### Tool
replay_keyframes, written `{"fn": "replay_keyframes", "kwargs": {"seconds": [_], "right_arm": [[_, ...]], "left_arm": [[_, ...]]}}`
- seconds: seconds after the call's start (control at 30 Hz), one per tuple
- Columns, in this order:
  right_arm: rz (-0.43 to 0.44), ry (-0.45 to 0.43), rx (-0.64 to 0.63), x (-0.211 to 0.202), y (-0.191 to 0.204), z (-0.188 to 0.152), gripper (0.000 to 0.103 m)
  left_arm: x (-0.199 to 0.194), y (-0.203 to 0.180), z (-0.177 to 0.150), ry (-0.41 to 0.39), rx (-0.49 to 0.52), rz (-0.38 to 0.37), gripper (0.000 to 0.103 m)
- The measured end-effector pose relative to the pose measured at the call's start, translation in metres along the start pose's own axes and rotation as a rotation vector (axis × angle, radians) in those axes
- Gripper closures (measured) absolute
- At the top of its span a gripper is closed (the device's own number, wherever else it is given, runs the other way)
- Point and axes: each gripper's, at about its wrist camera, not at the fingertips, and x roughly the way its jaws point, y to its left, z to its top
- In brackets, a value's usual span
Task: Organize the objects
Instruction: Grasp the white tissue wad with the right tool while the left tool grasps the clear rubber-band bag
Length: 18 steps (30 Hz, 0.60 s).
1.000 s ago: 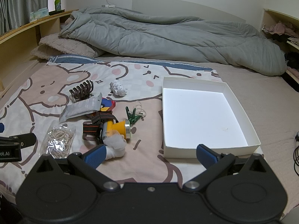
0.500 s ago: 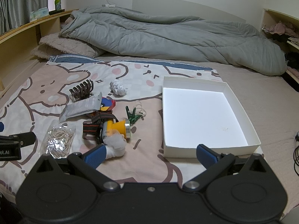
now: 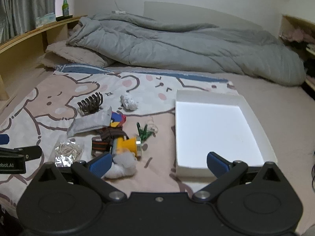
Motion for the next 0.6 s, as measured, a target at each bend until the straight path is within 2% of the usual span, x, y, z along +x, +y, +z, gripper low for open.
{"fn": "replay_keyframes", "kwargs": {"seconds": [0.2, 0.37, 0.43, 0.6], "right_arm": [[0.049, -0.013, -0.038, 0.008, 0.005, 0.023, 0.0], [0.117, 0.029, -0.021, 0.038, 0.009, 0.038, 0.0], [0.125, 0.041, -0.025, 0.051, 0.012, 0.039, 0.0], [0.175, 0.079, -0.056, 0.083, 0.019, 0.037, 0.0]], "left_arm": [[0.011, 0.003, 0.022, 0.0, 0.018, -0.03, 0.0], [0.034, 0.0, 0.038, 0.012, 0.087, 0.015, 0.0], [0.047, 0.0, 0.041, 0.034, 0.091, 0.024, 0.0], [0.083, 0.005, 0.039, 0.119, 0.074, -0.006, 0.0]]}}
